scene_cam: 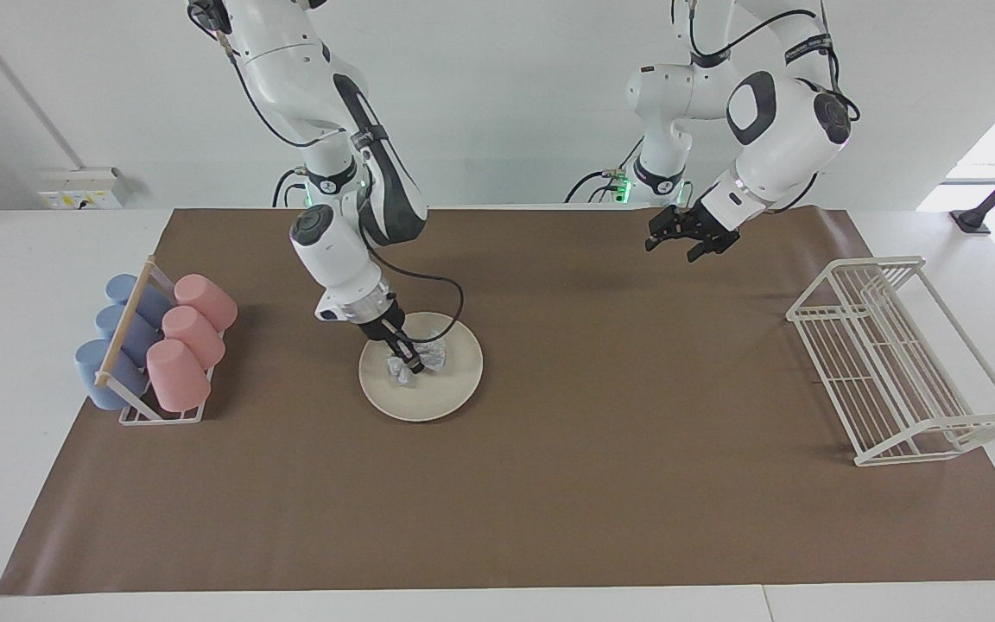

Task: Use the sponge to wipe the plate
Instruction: 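Scrub the plate surface with the brush in the right gripper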

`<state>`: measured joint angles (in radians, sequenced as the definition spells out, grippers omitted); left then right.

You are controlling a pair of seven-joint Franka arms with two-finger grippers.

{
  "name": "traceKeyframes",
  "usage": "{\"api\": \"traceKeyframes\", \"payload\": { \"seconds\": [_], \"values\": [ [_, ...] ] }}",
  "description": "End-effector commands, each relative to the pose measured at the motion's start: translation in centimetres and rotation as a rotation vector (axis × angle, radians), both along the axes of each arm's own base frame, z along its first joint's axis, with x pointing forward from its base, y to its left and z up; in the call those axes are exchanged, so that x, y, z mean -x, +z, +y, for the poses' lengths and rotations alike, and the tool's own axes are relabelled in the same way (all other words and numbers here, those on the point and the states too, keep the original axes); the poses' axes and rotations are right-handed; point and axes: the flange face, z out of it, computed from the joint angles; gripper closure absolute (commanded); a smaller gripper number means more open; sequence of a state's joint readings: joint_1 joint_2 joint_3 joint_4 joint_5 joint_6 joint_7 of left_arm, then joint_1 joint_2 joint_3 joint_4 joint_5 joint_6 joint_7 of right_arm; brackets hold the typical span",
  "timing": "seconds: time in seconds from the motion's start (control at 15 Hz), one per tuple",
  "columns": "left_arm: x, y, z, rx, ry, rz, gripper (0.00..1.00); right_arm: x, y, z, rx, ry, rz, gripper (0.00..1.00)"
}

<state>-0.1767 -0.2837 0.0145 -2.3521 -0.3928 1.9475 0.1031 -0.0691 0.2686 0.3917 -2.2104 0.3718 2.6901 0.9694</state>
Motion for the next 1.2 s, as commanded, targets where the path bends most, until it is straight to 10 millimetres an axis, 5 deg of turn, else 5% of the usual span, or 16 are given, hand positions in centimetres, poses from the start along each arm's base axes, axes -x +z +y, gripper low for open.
{"api": "traceKeyframes", "payload": {
  "seconds": [0.0, 0.2, 0.53, 0.87, 1.13],
  "values": [
    [-0.4, 0.1, 0.2, -0.023, 0.009, -0.008, 0.00, 0.3, -1.9, -0.1, -0.001, 0.017, 0.023, 1.00],
    [-0.4, 0.0, 0.2, -0.023, 0.011, -0.006, 0.00, 0.7, -2.0, 0.8, -0.009, -0.019, 0.040, 1.00],
    [-0.6, 0.3, 0.2, -0.023, 0.011, -0.012, 0.00, 2.8, -1.7, 7.0, -0.039, -0.109, 0.099, 1.00],
    [-0.6, 0.3, 0.3, -0.023, 0.014, -0.013, 0.00, 2.8, -0.9, 8.3, -0.058, -0.157, 0.094, 1.00],
    [-0.7, 0.2, 0.7, -0.023, 0.024, -0.010, 0.00, 2.0, 5.2, 9.3, -0.071, -0.153, 0.125, 1.00]
  ]
}}
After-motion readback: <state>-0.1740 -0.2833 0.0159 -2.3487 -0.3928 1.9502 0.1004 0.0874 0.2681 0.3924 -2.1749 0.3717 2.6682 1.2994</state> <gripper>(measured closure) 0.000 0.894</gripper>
